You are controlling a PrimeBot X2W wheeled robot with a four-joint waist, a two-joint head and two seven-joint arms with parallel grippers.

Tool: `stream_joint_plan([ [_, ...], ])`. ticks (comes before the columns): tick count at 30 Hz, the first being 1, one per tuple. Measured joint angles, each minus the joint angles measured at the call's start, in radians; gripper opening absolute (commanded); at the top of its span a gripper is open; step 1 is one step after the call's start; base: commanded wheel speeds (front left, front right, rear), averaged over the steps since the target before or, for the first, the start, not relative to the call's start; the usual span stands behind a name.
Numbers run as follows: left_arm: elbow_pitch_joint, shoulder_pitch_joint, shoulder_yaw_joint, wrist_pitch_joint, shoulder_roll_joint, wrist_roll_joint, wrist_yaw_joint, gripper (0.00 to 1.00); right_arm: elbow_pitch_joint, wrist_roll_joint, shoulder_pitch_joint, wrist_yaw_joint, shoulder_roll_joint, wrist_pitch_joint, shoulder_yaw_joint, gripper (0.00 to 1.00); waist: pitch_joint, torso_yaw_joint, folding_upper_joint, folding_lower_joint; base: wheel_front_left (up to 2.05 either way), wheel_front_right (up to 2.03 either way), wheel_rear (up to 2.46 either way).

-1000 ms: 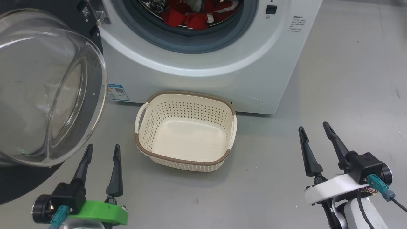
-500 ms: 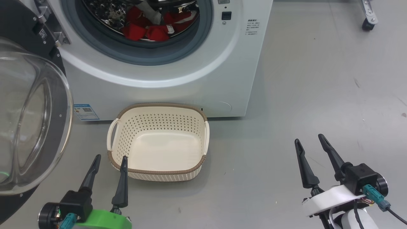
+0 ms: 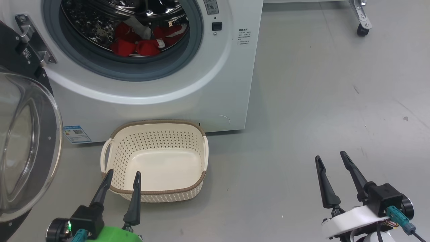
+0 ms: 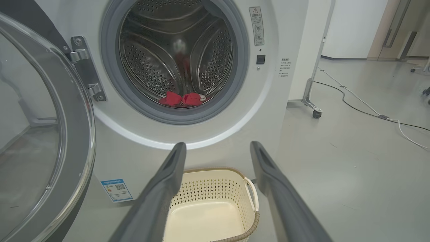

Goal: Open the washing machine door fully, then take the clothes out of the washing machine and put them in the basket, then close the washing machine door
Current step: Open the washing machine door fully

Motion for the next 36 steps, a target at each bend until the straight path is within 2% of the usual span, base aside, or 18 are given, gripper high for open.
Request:
stream_joint_plan([
  [36,0.0,0.006,-0.016,0.009,0.0,0.004,0.007,1.0,-0.045,0.0,0.028,-0.002,0.004,0.0,0.0,1.0,-0.009,-0.007,0.0,0.0,0.01,-0.02,0.01],
])
